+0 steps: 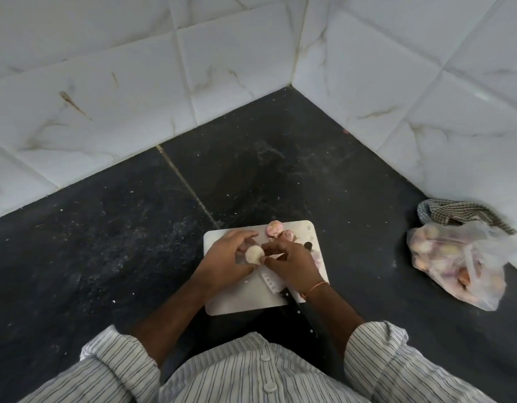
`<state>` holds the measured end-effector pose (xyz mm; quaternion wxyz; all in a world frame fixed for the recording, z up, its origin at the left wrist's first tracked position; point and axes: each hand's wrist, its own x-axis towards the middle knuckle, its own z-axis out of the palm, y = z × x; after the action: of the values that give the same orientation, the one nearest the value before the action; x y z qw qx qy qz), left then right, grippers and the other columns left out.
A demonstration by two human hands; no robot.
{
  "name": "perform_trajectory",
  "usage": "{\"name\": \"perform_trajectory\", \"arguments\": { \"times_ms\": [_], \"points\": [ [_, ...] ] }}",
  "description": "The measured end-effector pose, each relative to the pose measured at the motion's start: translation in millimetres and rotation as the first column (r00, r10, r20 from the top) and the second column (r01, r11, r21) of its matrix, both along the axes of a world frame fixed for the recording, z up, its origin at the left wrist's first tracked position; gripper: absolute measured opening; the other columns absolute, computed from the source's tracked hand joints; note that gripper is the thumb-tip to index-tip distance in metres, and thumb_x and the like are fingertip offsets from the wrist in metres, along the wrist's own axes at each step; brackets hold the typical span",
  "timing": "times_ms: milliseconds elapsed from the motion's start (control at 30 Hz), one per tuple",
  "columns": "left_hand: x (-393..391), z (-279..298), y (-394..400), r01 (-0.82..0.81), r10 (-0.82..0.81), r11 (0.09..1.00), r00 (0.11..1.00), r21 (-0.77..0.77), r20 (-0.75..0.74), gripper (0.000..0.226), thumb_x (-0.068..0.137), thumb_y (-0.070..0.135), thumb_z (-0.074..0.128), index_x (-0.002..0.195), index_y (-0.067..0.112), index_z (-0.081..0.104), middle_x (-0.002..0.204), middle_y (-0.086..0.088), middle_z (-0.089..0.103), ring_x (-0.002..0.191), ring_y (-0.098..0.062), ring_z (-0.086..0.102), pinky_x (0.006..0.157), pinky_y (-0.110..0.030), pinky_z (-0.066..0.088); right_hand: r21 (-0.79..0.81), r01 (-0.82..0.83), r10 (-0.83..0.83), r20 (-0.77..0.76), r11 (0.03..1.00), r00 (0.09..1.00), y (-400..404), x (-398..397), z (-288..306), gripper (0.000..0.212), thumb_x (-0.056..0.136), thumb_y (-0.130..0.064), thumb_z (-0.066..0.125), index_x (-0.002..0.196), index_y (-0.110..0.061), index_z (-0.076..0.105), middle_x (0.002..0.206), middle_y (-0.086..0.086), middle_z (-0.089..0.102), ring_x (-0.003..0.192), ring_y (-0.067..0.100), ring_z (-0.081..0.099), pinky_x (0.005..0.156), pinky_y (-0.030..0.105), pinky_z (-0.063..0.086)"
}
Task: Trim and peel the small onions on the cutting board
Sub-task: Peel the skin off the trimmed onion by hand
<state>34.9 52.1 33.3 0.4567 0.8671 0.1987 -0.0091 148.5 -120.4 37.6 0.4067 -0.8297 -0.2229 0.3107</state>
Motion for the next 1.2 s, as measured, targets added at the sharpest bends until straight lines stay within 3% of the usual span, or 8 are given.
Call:
{"name": "perform_trajectory", "arguments": {
  "times_ms": [100, 200, 333, 467, 633, 867, 1000, 1200],
  "points": [
    [-17.4, -8.0, 21.1, -0.030, 0.030, 1.000, 0.999, 0.006, -0.038, 0.077, 0.078, 0.020, 0.094, 0.145, 0.038, 0.060, 0.125, 0.022, 0.067, 0.111, 0.005, 0.064, 0.102, -0.022, 0.055, -0.070, -0.081, 0.083, 0.018, 0.994, 0.996, 27.4, -13.2, -5.0, 0.028, 0.097, -0.031, 0.076, 0.124, -0.029, 0.078, 0.118, -0.014, 0.077, 0.101, 0.005, 0.069, 0.098, 0.024, 0.051],
    [-29.7, -12.7, 39.1, -0.081, 0.080, 0.997, 0.994, -0.002, -0.068, 0.076, 0.078, 0.017, 0.094, 0.145, 0.035, 0.062, 0.125, 0.022, 0.067, 0.113, 0.005, 0.064, 0.103, -0.022, 0.055, -0.188, -0.152, 0.169, 0.077, 0.970, 0.983, 54.8, -21.5, -14.4, 0.026, 0.101, -0.032, 0.068, 0.125, -0.031, 0.076, 0.121, -0.014, 0.073, 0.106, 0.008, 0.064, 0.093, 0.021, 0.038],
    [-33.9, -17.2, 56.3, -0.114, 0.114, 0.993, 0.990, -0.001, -0.077, 0.073, 0.081, 0.013, 0.093, 0.145, 0.030, 0.062, 0.127, 0.019, 0.067, 0.106, 0.021, 0.059, 0.091, 0.000, 0.045, -0.250, -0.205, 0.235, 0.098, 0.946, 0.967, 81.0, -24.1, -29.8, 0.027, 0.100, -0.032, 0.065, 0.124, -0.032, 0.076, 0.122, -0.006, 0.076, 0.112, 0.018, 0.068, 0.092, 0.025, 0.042],
    [-29.6, -22.8, 60.3, -0.154, 0.151, 0.988, 0.985, -0.022, -0.080, 0.075, 0.081, 0.016, 0.093, 0.148, 0.029, 0.060, 0.132, 0.016, 0.068, 0.117, 0.003, 0.062, 0.096, -0.011, 0.047, -0.271, -0.217, 0.251, 0.099, 0.938, 0.963, 89.0, -22.6, -34.0, 0.031, 0.102, -0.027, 0.063, 0.132, -0.032, 0.072, 0.128, -0.005, 0.074, 0.118, 0.019, 0.067, 0.096, 0.023, 0.039],
    [-24.6, -29.7, 61.4, -0.174, 0.171, 0.984, 0.983, -0.045, -0.071, 0.075, 0.080, 0.017, 0.094, 0.147, 0.028, 0.062, 0.133, 0.013, 0.069, 0.119, -0.002, 0.064, 0.099, -0.018, 0.052, -0.243, -0.229, 0.259, 0.100, 0.943, 0.961, 84.8, -21.0, -33.2, 0.039, 0.101, -0.024, 0.066, 0.140, -0.029, 0.068, 0.137, 0.000, 0.068, 0.124, 0.022, 0.063, 0.106, 0.028, 0.041],
    [-26.0, -36.6, 55.6, -0.098, 0.109, 0.982, 0.992, 0.164, -0.059, 0.078, 0.073, 0.038, 0.095, 0.143, 0.039, 0.061, 0.140, 0.019, 0.061, 0.134, -0.005, 0.047, 0.115, -0.033, 0.041, -0.266, -0.206, 0.239, 0.099, 0.942, 0.966, 45.9, -23.5, -21.5, 0.044, 0.100, -0.031, 0.067, 0.143, -0.027, 0.063, 0.143, -0.004, 0.059, 0.129, 0.018, 0.058, 0.112, 0.029, 0.043],
    [-18.4, -34.3, 40.4, -0.026, 0.008, 0.957, 0.998, 0.290, 0.062, 0.069, 0.078, 0.039, 0.092, 0.141, 0.039, 0.065, 0.140, 0.020, 0.064, 0.136, -0.009, 0.051, 0.120, -0.044, 0.040, -0.296, -0.181, 0.248, 0.207, 0.938, 0.947, 8.0, -24.0, -12.7, 0.031, 0.096, -0.029, 0.069, 0.127, -0.027, 0.071, 0.125, -0.004, 0.067, 0.114, 0.018, 0.064, 0.096, 0.028, 0.046],
    [10.0, -26.4, 11.1, 0.182, -0.205, 0.912, 0.978, 0.367, 0.024, 0.050, 0.087, 0.050, 0.076, 0.134, 0.033, 0.072, 0.134, 0.013, 0.072, 0.130, -0.016, 0.059, 0.116, -0.041, 0.043, -0.372, -0.160, 0.274, 0.278, 0.914, 0.921, -36.5, -28.5, -11.9, 0.025, 0.091, -0.034, 0.073, 0.112, -0.020, 0.073, 0.114, 0.001, 0.067, 0.099, 0.024, 0.067, 0.084, 0.038, 0.054]
  ]
}}
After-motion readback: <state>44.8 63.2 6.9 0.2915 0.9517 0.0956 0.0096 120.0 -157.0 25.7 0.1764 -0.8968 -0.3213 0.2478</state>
